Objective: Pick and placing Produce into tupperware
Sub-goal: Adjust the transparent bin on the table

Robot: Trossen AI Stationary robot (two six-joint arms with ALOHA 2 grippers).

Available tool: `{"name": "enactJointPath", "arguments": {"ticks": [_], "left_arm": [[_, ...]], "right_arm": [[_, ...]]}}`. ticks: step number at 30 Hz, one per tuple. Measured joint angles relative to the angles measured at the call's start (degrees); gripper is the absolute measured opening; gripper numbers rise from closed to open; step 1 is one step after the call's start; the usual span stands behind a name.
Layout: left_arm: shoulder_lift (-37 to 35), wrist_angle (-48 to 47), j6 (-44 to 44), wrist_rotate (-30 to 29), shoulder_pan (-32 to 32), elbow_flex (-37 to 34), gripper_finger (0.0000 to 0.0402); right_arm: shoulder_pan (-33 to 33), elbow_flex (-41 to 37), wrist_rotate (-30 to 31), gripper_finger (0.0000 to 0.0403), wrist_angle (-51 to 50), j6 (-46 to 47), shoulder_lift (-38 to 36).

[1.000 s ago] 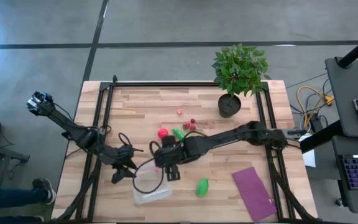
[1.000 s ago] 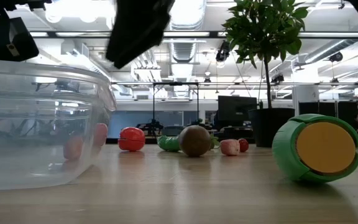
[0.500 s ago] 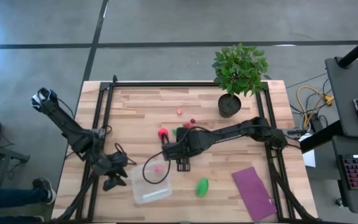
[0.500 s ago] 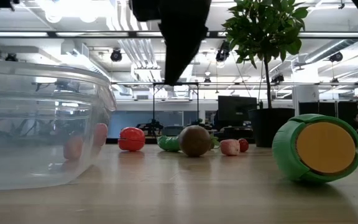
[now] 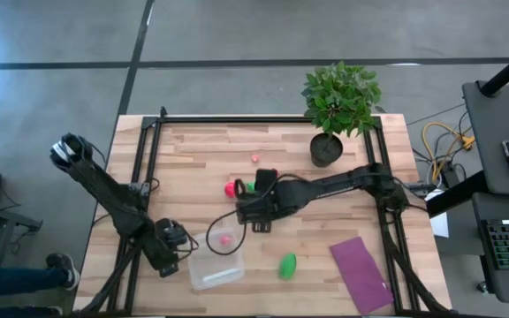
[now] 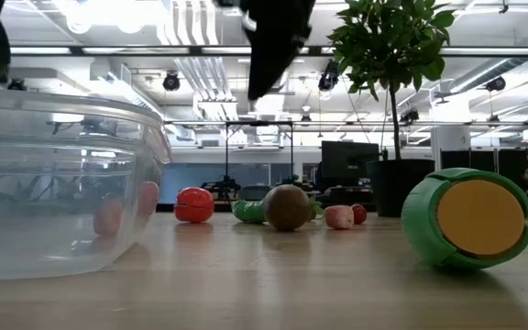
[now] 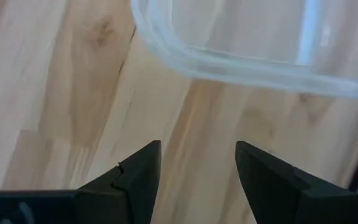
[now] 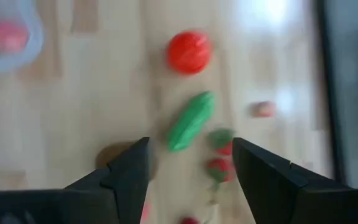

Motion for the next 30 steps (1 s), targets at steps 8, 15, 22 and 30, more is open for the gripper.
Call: {"name": "enactJointPath", "arguments": {"ticks": [8,15,22,30], "left_arm": [[7.4,10.49,0.02,-5.35,0.38,0.0,0.0192],[9.18,11.47,1.05,-8.9,2.83,0.0,0.0192],[8.31,10.5,5.73,-13.11,6.22,-0.02,0.0192],[7.21,5.27,9.35,-13.52,8.44,-0.04,0.0192]], "right_arm": [[-2.2,-0.06,1.51,0.0214,-0.84,2.63,-5.1],[-2.11,-2.14,0.13,0.0214,-10.44,3.21,-5.38],[-1.32,-7.71,-1.26,0.0214,-12.84,9.03,-7.5],[-1.16,-16.1,-7.06,0.0214,-11.44,17.7,-12.39]]}}
